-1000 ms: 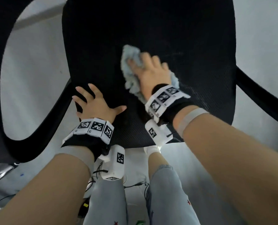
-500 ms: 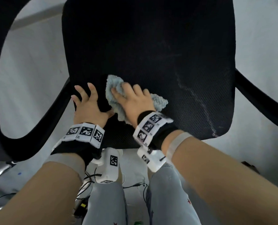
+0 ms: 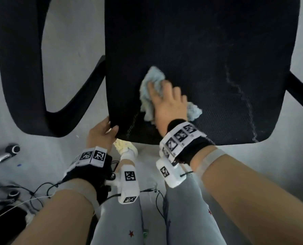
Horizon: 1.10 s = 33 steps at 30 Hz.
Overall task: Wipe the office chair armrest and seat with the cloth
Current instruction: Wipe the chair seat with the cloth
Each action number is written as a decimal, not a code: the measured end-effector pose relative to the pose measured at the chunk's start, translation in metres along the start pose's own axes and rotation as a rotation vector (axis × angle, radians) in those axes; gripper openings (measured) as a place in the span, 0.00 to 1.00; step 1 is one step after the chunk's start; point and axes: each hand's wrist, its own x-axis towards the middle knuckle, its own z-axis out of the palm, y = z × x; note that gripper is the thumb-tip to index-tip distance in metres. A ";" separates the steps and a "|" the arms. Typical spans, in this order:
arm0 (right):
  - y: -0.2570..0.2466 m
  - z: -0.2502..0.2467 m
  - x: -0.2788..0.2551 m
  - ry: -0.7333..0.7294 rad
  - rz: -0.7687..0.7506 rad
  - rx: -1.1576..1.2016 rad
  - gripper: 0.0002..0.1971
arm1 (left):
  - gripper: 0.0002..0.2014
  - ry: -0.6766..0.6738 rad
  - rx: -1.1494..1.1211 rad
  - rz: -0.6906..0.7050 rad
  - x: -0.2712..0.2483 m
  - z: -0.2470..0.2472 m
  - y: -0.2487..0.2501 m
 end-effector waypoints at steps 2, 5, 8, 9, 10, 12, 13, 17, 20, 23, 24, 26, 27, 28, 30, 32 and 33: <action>-0.020 0.015 -0.018 -0.135 -0.189 -0.033 0.30 | 0.21 -0.016 -0.028 -0.014 0.009 0.000 -0.005; -0.013 0.005 -0.009 -0.123 -0.413 -0.186 0.29 | 0.19 -0.074 -0.036 -0.058 0.017 -0.001 -0.008; 0.026 -0.021 0.020 -0.033 -0.214 -0.187 0.26 | 0.17 -0.099 -0.120 -0.120 0.015 0.001 -0.010; 0.038 -0.032 0.029 0.047 -0.055 -0.141 0.28 | 0.16 -0.105 -0.165 -0.140 0.013 0.002 -0.010; 0.045 -0.040 0.033 0.096 0.087 -0.094 0.29 | 0.12 -0.105 -0.207 -0.167 0.011 0.002 -0.014; 0.047 -0.044 0.038 0.121 0.234 -0.041 0.32 | 0.07 -0.128 -0.274 -0.226 0.007 0.002 -0.017; 0.042 -0.041 0.037 0.109 0.238 -0.058 0.32 | 0.09 -0.162 -0.310 -0.249 0.007 0.003 -0.017; -0.004 -0.003 0.003 -0.061 -0.168 -0.161 0.27 | 0.13 -0.171 -0.399 -0.292 0.008 0.003 -0.015; -0.020 0.032 -0.032 -0.197 -0.523 -0.259 0.24 | 0.12 -0.160 -0.363 -0.246 0.008 0.002 -0.018; -0.013 0.025 -0.026 -0.118 -0.660 -0.311 0.25 | 0.10 -0.155 -0.418 -0.239 0.008 0.002 -0.020; -0.005 0.016 -0.016 -0.100 -0.629 -0.349 0.24 | 0.11 -0.146 -0.439 -0.238 0.008 0.002 -0.020; 0.016 -0.005 0.004 -0.078 -0.357 -0.252 0.24 | 0.12 -0.122 -0.475 -0.247 0.007 0.004 -0.021; 0.026 -0.016 0.012 0.004 -0.165 -0.154 0.25 | 0.13 -0.110 -0.494 -0.253 0.005 0.004 -0.020; 0.033 -0.025 0.018 0.086 0.003 -0.088 0.26 | 0.14 -0.100 -0.508 -0.255 0.004 0.005 -0.020; 0.035 -0.028 0.021 0.150 0.199 -0.051 0.28 | 0.16 -0.087 -0.519 -0.252 0.003 0.005 -0.023; 0.017 -0.020 0.014 0.116 0.173 -0.074 0.28 | 0.17 -0.086 -0.534 -0.246 0.002 0.005 -0.024; 0.005 -0.011 0.007 0.079 0.076 -0.077 0.27 | 0.16 -0.079 -0.541 -0.243 0.001 0.006 -0.024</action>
